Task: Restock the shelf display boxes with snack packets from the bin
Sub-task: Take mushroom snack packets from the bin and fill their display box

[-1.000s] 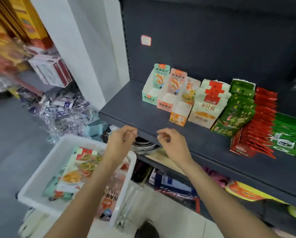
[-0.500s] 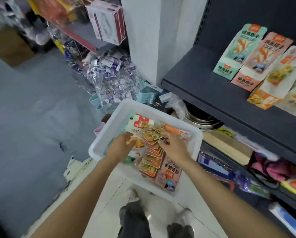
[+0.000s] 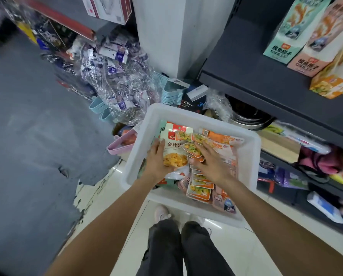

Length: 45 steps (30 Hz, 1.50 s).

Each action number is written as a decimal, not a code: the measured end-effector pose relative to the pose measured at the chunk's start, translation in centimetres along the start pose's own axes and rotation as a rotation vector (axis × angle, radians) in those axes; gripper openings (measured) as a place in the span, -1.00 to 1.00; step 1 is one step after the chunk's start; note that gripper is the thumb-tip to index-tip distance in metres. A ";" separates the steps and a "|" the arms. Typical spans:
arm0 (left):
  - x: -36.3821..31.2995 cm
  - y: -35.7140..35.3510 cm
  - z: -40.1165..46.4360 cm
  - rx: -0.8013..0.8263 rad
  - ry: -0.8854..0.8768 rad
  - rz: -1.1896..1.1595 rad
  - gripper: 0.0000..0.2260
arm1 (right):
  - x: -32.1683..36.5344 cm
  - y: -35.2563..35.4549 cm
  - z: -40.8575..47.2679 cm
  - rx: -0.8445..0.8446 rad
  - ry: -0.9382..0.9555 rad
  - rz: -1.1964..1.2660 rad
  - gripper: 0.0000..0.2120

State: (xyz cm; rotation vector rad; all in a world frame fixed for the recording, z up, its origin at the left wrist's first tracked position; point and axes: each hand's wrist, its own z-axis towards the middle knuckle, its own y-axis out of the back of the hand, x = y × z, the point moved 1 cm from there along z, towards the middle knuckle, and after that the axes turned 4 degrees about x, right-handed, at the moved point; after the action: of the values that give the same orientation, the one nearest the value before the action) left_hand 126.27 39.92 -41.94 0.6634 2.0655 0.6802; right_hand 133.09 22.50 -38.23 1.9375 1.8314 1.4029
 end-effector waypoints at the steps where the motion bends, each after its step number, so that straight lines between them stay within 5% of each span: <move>1: 0.1 0.0 0.1 -0.013 -0.006 0.002 -0.05 | 0.0 -0.1 0.0 -0.002 -0.004 0.000 -0.41; 13: -1.2 3.7 -1.3 -0.221 0.043 -0.296 -0.41 | 0.7 0.5 -0.2 0.026 -0.061 0.092 -0.41; 18: -0.8 7.6 -3.7 -0.365 -0.012 -0.410 -0.58 | 3.0 1.4 -0.5 -0.142 0.036 0.209 -0.47; 23: -0.7 9.0 -4.8 -0.414 -0.068 -0.753 -0.69 | 5.9 2.3 -0.4 -0.087 -0.034 0.603 -0.49; 26: -2.2 8.6 -4.7 -0.328 -0.137 -0.831 -0.71 | 6.4 2.7 -0.3 -0.081 -0.046 0.950 -0.74; 34: -1.8 4.4 -1.3 -0.176 0.029 -0.510 -0.81 | 2.5 5.4 -0.8 -0.316 -0.113 0.945 -0.90; 38: -0.8 2.5 -0.6 -0.105 0.153 -0.159 -0.50 | 0.9 5.4 -0.9 -0.357 -0.151 0.930 -0.93; 42: -1.0 1.6 -0.5 -0.083 0.174 -0.269 -0.41 | 0.6 5.0 -1.1 -0.363 -0.150 0.920 -0.89; 45: -0.8 2.1 -0.5 -0.129 0.189 -0.441 -0.64 | 0.8 4.8 -1.1 -0.356 -0.154 0.926 -0.86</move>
State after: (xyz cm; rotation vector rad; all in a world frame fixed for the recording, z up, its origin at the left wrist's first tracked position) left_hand 126.68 40.73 -39.79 0.0619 2.2158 0.6273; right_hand 135.69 21.41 -34.05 2.6794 0.5102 1.5412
